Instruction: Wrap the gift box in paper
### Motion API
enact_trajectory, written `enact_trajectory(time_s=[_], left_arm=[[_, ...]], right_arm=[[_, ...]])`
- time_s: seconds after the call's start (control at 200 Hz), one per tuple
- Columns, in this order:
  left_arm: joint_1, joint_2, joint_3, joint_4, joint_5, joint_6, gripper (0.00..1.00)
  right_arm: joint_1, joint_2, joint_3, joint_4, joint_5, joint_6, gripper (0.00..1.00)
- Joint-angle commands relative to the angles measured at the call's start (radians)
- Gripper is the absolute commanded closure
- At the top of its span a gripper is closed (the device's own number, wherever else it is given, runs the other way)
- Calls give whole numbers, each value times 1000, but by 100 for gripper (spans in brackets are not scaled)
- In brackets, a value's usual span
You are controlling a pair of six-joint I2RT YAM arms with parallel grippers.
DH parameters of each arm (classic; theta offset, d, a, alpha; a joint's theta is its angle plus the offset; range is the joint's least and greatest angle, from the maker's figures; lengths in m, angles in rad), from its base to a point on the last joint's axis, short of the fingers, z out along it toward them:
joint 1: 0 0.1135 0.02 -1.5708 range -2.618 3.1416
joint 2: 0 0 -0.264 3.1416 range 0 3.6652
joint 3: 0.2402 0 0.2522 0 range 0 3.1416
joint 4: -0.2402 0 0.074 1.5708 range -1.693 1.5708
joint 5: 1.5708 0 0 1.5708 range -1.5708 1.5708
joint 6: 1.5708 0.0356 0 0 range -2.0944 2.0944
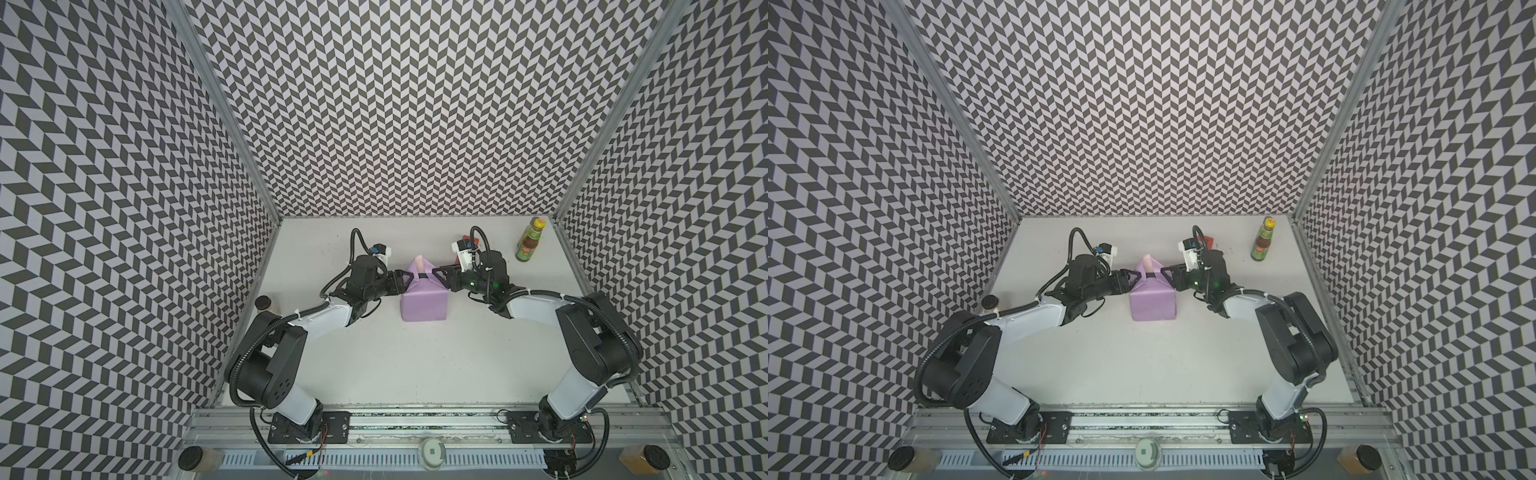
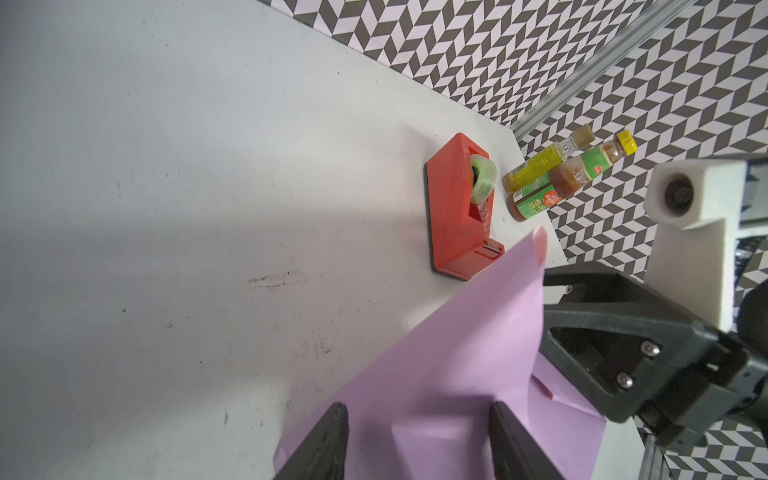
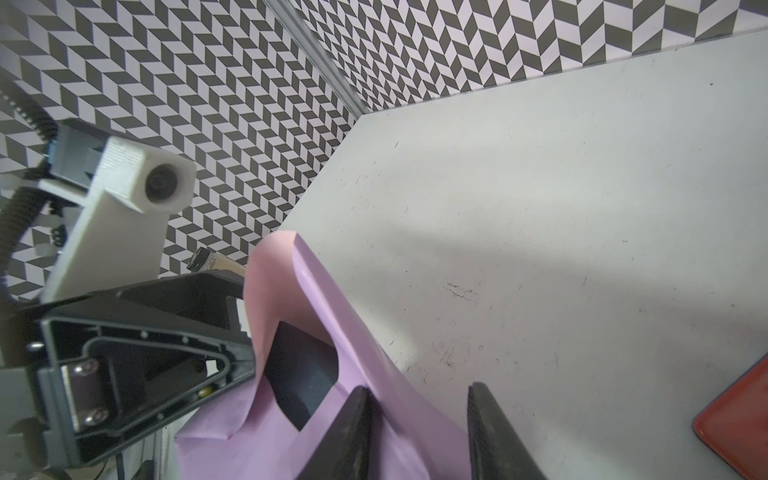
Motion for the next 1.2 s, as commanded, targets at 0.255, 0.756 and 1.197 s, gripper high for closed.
enact_trajectory(time_s=[0.255,0.756,1.197], left_arm=[[24,64,53,-15,39,-20,44],[9,64,-87,18,22,-8,48],[8,63,-83,-5,26,21,49]], right_arm=[[24,13,-51,-133,37,-38,63],[30,-14,48,-203,84,-94,56],[31,50,192,-312,-51,-479,58]])
